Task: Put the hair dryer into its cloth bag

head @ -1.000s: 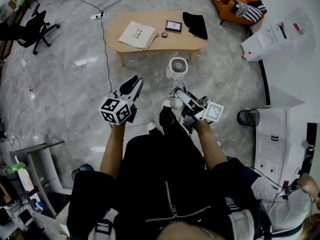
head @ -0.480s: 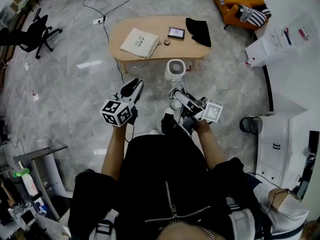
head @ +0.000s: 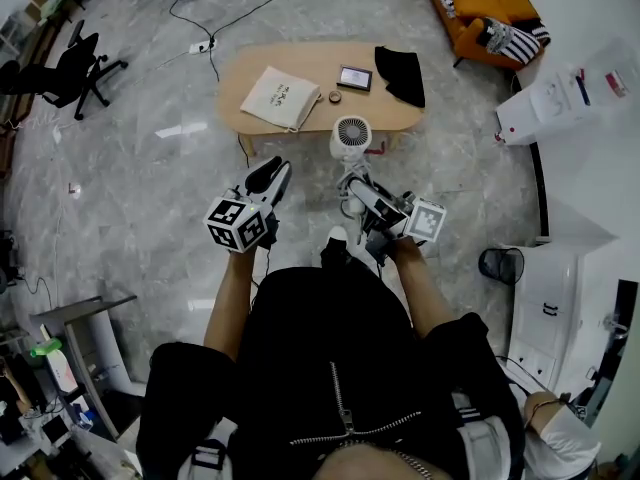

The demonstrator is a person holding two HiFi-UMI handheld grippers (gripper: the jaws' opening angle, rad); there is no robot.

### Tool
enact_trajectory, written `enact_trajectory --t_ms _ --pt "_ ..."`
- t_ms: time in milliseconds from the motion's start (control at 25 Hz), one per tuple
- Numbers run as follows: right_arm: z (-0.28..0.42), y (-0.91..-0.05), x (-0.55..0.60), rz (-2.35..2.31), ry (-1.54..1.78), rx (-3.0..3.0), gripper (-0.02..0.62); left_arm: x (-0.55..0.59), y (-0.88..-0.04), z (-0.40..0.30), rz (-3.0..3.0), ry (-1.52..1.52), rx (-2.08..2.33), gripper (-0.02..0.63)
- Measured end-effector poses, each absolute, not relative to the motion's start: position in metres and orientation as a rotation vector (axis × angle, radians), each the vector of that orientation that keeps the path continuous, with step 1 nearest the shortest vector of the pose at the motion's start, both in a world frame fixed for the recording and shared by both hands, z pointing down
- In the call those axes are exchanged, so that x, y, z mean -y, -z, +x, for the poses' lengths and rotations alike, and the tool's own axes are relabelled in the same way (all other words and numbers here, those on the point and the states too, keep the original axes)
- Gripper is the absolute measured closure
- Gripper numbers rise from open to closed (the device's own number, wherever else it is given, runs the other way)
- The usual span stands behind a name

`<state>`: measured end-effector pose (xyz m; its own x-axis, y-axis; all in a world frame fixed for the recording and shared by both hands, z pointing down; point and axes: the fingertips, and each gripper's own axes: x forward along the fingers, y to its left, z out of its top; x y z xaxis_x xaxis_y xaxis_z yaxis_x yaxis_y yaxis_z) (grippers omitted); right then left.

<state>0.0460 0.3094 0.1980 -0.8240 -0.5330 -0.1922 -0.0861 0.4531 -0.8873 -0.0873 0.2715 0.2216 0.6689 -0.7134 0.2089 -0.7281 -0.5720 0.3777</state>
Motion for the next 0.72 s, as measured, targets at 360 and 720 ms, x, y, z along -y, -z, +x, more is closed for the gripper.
enact_trajectory --t_ms 360,720 --pt "0.073 -0.204 -0.278 -0.507 1.362 -2.269 0.333 -0.241 -0.225 -0.063 2.434 -0.057 1.145 0.509" --pt "0.102 -0.210 -0.249 -0.485 1.362 -2.274 0.333 -0.222 -0.231 -0.039 2.410 -0.071 1.174 0.509"
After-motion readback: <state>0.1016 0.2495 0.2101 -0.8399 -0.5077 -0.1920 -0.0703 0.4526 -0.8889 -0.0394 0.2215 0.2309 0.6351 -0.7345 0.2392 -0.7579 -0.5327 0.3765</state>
